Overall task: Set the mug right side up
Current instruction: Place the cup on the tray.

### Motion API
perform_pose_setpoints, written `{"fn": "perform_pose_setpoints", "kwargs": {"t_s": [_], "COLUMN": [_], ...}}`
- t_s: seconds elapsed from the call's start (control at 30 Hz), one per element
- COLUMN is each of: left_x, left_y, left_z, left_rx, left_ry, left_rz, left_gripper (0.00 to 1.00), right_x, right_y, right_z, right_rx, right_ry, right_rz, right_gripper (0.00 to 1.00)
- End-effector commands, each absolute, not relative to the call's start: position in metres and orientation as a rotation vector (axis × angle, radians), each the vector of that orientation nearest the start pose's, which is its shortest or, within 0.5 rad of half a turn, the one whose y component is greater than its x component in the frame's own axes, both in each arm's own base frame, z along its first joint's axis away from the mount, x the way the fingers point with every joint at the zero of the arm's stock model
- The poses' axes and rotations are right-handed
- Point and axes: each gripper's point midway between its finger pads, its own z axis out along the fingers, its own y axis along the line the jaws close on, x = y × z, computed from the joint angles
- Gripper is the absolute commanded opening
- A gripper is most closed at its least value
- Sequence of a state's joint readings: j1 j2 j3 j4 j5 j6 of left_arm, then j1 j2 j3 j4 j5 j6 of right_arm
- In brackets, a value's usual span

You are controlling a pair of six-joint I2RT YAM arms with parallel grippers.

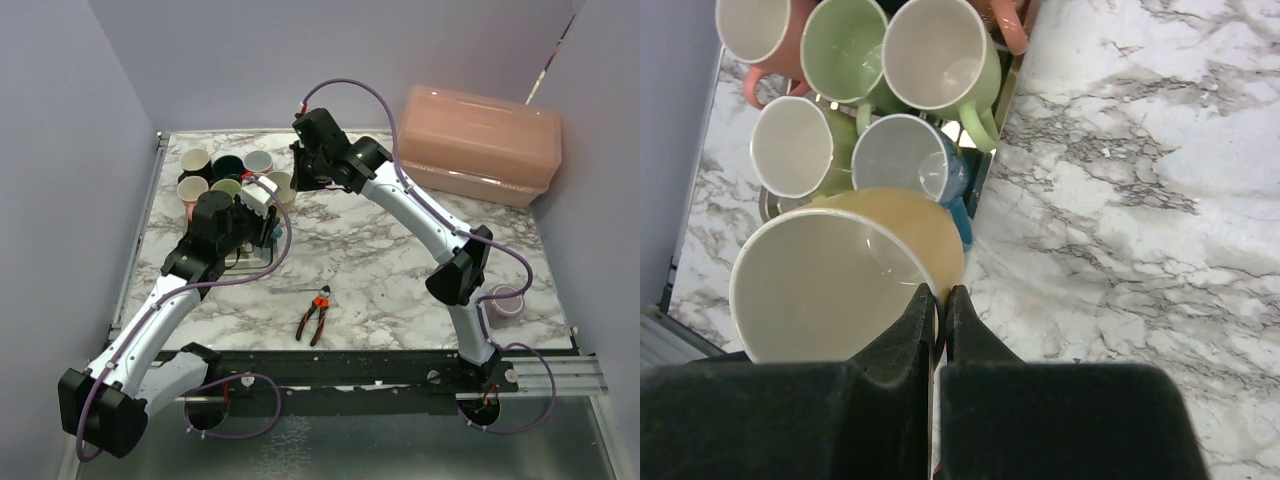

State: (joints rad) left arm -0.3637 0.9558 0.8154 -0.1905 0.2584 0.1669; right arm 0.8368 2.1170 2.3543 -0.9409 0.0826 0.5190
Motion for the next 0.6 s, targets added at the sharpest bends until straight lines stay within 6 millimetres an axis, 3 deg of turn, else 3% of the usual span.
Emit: {"fn": "perform_pose_setpoints", "kwargs": {"t_s": [0.0,0.23,0.4,0.57], "left_x": [0.315,0.323,0.326,0.324], "left_y": [-0.159,-0.152,-0.154,-0.16], "left_z": [0.256,0.258,0.254,0.249], "left_rx": [0.664,0.614,0.596,0.636], "left_ry": [1.739,1.76,1.784,1.789], "left_rz": [-0.263,-0.184,-0.179,-0.19], "left_gripper": [0.34,0.22,0.04,0.0], "right_x": [0.36,0.359,0.359,0.359], "right_y": [0.415,0.408,0.404,0.402], "right_z": [0.283,0.285,0.287,0.291], "right_rx": [-0.269,-0.24,-0.231,-0.223], "right_ry": [2.283,2.277,2.27,2.254], "right_rz": [0.636,0.622,0.612,0.614], "right_gripper": [0.01,0.01,0.01,0.01]}}
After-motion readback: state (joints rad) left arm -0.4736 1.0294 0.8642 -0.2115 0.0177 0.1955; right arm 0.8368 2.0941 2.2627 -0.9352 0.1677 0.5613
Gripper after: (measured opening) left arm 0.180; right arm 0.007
